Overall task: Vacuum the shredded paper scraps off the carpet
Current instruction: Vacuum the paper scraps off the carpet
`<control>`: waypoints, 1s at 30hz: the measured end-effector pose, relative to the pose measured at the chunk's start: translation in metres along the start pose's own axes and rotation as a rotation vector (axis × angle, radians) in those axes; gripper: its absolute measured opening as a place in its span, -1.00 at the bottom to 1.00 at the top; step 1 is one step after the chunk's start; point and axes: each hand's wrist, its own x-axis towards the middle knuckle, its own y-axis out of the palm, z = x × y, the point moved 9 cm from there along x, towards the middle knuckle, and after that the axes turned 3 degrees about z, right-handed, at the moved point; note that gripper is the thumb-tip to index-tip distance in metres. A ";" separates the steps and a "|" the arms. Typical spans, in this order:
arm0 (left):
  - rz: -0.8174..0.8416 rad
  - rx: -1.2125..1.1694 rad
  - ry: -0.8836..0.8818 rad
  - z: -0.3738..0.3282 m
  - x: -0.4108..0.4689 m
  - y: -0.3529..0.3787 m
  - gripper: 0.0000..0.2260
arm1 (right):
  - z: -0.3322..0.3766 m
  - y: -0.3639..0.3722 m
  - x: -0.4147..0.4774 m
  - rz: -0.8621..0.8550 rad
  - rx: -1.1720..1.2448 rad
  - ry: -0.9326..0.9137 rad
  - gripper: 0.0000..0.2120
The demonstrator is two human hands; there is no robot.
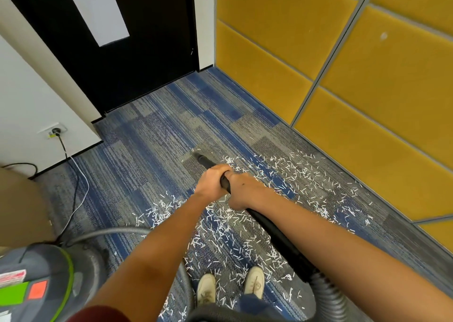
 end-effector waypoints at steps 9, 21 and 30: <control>0.028 0.001 -0.032 0.008 0.009 -0.003 -0.73 | -0.001 0.000 0.017 -0.023 0.049 0.014 -0.39; 0.078 -0.054 0.041 -0.016 0.029 0.017 -0.74 | -0.023 -0.010 0.013 -0.073 0.077 0.052 -0.46; 0.037 -0.020 -0.062 0.026 0.004 -0.012 -0.73 | 0.019 0.006 0.026 -0.046 0.051 -0.014 -0.44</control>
